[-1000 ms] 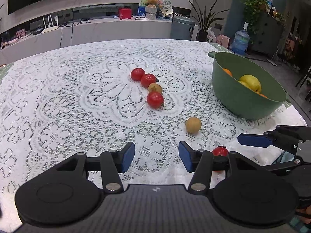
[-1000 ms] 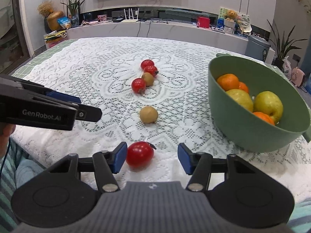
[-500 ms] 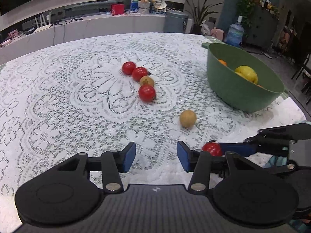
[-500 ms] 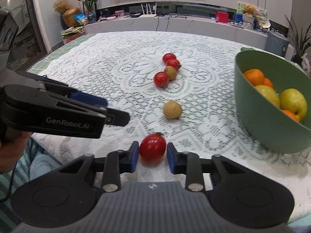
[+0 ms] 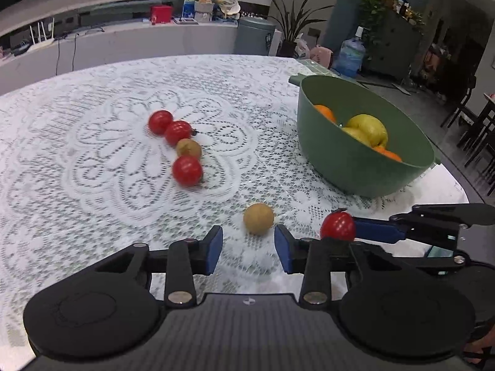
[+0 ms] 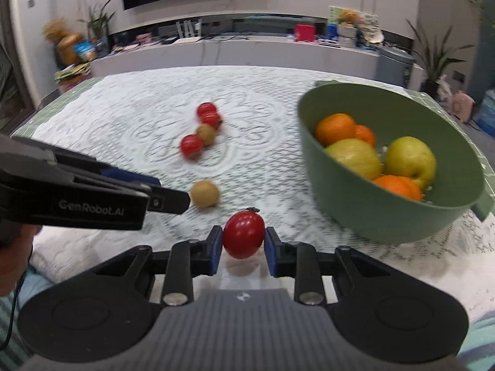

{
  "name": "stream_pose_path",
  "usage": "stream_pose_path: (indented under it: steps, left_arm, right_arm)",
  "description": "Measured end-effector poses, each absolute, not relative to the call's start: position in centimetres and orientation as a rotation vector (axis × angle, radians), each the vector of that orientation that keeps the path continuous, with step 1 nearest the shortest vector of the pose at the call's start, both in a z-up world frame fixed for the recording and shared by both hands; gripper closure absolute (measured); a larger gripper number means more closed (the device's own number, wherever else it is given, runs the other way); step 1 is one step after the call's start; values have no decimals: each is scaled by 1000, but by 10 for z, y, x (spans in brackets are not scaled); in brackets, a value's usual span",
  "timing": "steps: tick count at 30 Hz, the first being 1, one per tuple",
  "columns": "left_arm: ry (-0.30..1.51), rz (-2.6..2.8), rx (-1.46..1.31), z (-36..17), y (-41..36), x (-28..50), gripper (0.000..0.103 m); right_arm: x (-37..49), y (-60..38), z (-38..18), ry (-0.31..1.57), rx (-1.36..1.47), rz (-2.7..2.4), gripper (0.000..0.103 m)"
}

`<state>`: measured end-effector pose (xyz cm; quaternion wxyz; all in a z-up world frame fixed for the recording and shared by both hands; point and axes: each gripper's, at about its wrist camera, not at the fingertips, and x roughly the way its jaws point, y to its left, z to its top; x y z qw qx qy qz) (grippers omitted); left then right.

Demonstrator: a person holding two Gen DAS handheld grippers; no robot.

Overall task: Organize fruits
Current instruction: 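Grasp a red tomato with the right tool while the left tool grasps a kiwi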

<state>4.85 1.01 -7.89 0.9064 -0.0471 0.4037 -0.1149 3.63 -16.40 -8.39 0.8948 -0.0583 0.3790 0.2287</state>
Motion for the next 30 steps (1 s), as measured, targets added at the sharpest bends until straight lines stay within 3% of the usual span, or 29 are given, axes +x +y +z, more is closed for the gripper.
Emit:
stream_pose_path:
  steps: [9, 18, 30]
  left_arm:
    - [843, -242, -102, -87, 1, 66, 62]
    - [854, -247, -96, -92, -4, 73, 74]
    - [816, -219, -110, -71, 1, 59, 74]
  right_arm:
    - [46, -170, -89, 791, -91, 450, 77]
    - [50, -172, -91, 802, -76, 457, 77]
    - [31, -169, -73, 697, -122, 488, 78]
